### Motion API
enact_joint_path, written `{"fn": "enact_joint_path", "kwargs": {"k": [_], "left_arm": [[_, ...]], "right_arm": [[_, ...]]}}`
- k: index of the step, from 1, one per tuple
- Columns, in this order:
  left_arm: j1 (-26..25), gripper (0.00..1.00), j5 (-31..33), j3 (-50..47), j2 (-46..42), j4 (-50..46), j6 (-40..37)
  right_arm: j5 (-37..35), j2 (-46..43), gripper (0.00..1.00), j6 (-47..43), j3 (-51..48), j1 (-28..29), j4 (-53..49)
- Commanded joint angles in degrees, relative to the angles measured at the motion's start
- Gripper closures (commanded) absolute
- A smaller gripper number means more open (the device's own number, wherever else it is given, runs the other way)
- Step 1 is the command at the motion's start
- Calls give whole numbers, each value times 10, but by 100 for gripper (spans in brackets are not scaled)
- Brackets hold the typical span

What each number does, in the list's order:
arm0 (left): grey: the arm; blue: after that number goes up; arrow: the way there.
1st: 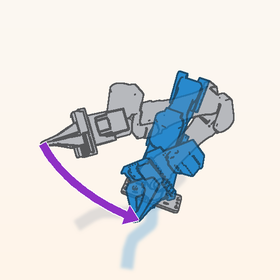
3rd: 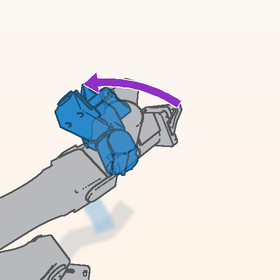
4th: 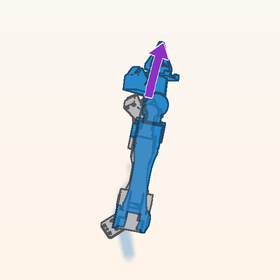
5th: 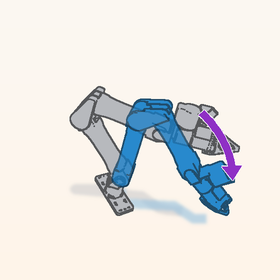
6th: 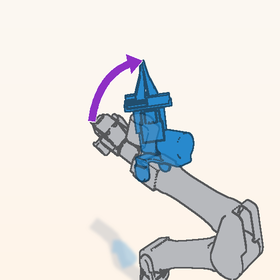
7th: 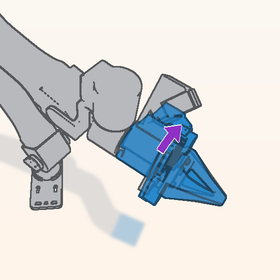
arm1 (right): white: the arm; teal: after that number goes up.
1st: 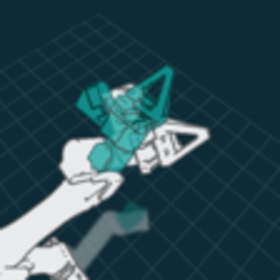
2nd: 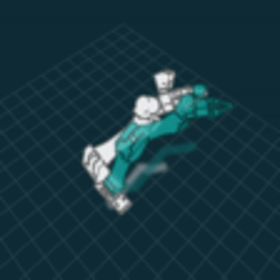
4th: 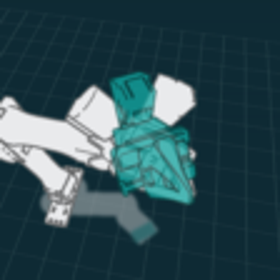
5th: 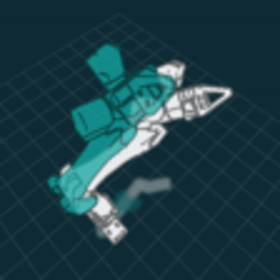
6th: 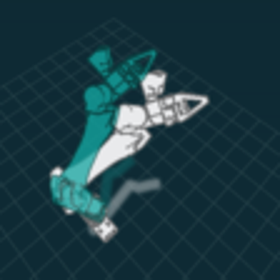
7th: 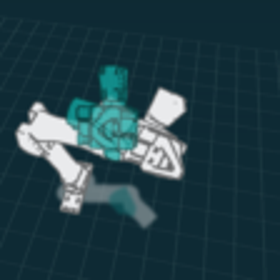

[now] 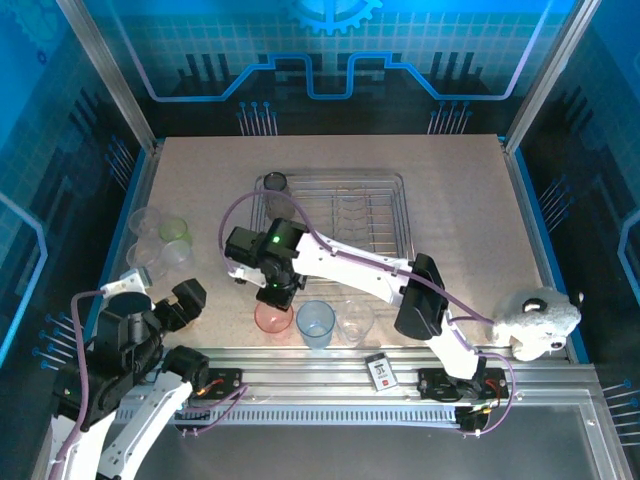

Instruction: Load the cups into the dish rack

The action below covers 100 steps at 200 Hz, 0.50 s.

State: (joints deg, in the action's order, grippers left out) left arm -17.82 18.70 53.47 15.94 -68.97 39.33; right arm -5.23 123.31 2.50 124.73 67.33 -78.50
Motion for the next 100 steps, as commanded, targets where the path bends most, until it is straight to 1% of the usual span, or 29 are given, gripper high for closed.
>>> {"fn": "enact_joint_path", "kwargs": {"k": [1,22,41,58,77,100], "left_arm": [[2,1,18,4,-13,-9,16],[2,1,17,7,-28,-6,22],[2,1,8,21,-39,-13,28],[2,1,-22,28,-50,7,12],[2,1,-75,24,-76,69,-24],[2,1,-128,16,-94,154,-42]], "right_arm": [[-6,-1,100,4,57,12,-50],[9,-21,100,8,90,11,-47],[37,-39,100,12,122,4,-47],[65,-64,100,16,129,-9,-36],[89,-105,100,27,106,-34,-3],[116,-181,100,47,35,-81,67]]}}
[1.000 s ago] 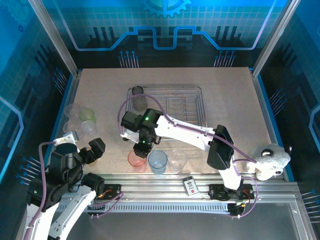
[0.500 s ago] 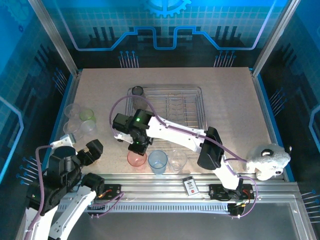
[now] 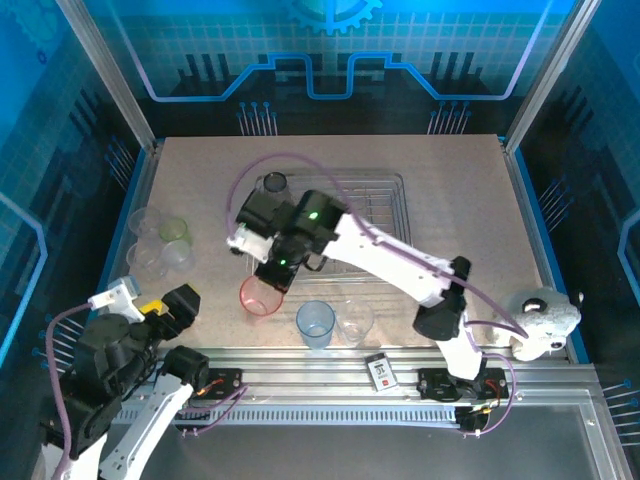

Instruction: Load the cups into the dish rack

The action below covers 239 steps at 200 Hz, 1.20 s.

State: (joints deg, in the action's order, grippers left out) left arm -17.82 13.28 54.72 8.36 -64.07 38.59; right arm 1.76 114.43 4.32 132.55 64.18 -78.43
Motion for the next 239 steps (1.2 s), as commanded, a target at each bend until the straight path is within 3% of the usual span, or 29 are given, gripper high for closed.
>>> {"fn": "enact_joint_path", "kwargs": {"k": [1,30,54,81,109,136,182,239], "left_arm": [[2,1,-76,3,-19,109,-34],[2,1,-159,-2,9,205,-49],[2,1,-251,4,91,277,-63],[2,1,-368,21,208,402,-65],[2,1,-477,66,339,506,-59],[2,1,-556,82,429,627,-5],[2,1,-616,85,533,795,102],[0,1,-653,94,568,815,110]], "right_arm": [[47,-92,100,30,-46,-52,69],[19,-188,100,36,-139,-106,145],[35,-277,100,50,-220,-160,218],[163,-388,100,126,-345,-271,333],[324,-493,100,259,-509,-399,524],[421,-536,100,357,-591,-474,636],[527,-532,100,455,-632,-494,780],[567,-500,100,490,-629,-484,828]]}}
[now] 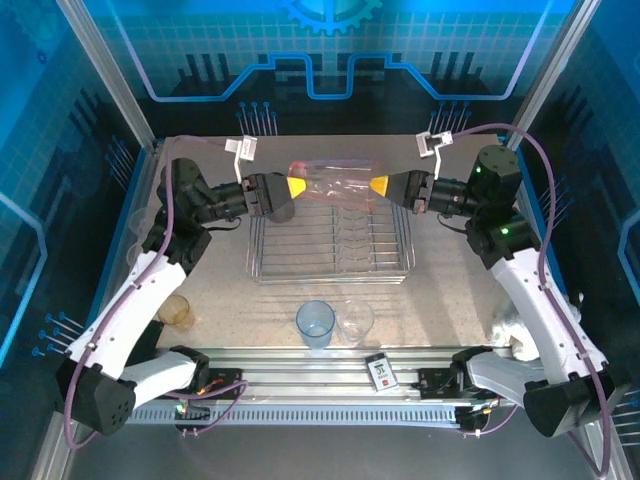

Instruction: Load the cups into the dish rack

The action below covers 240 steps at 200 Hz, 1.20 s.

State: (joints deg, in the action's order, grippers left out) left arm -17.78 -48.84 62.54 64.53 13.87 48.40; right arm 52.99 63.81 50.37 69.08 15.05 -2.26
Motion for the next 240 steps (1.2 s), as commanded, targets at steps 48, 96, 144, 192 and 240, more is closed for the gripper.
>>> {"fn": "enact_joint_path", "kwargs": {"k": [48,96,144,192,240], "left_arm": [[-16,1,-66,12,22,71,32],[-20,5,-75,9,30,56,34],[-25,41,-68,14,23,11,-4],[-28,70,22,33,-5,-154,-105],[-37,84,348,152,-2,-521,-245]], "right_arm": [[51,42,100,36,6,29,74],[45,64,100,37,16,37,65],[37,74,100,13,21,41,14],[-5,76,57,-63,52,41,-107],[-343,86,50,-263,146,6,-501]]}}
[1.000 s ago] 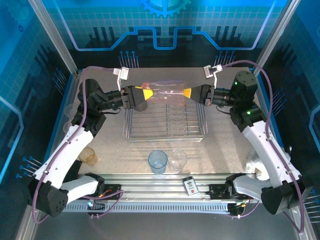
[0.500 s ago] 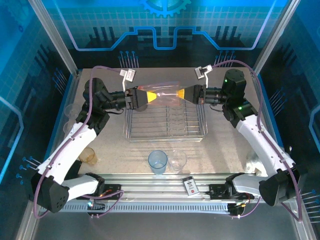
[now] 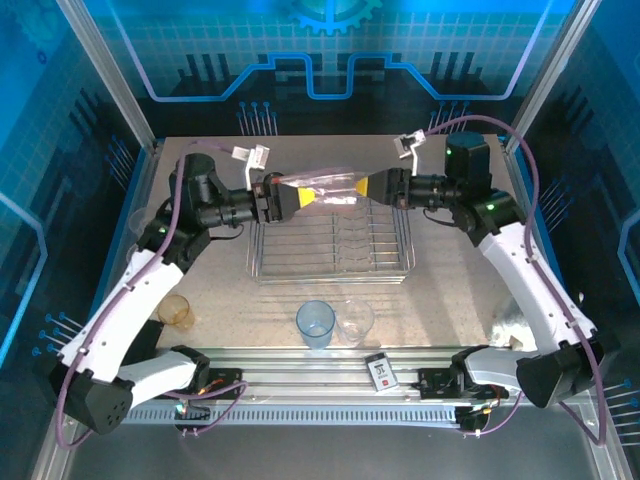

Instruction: Load the cups into the dish rack

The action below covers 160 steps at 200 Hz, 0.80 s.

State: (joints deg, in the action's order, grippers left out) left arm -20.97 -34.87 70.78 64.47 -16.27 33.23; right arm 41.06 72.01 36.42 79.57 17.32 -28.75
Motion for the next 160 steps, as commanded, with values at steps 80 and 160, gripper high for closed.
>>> {"fn": "enact_joint_path", "kwargs": {"k": [80,160], "left_arm": [[-68,86,422,264,193,-484,-146],[-112,84,517,340,376,-582,-162]], "right_arm": [[-453,-113,49,-189,-62,-40,-228],[-463,-144,48,-198,-93,-45,-228]]}}
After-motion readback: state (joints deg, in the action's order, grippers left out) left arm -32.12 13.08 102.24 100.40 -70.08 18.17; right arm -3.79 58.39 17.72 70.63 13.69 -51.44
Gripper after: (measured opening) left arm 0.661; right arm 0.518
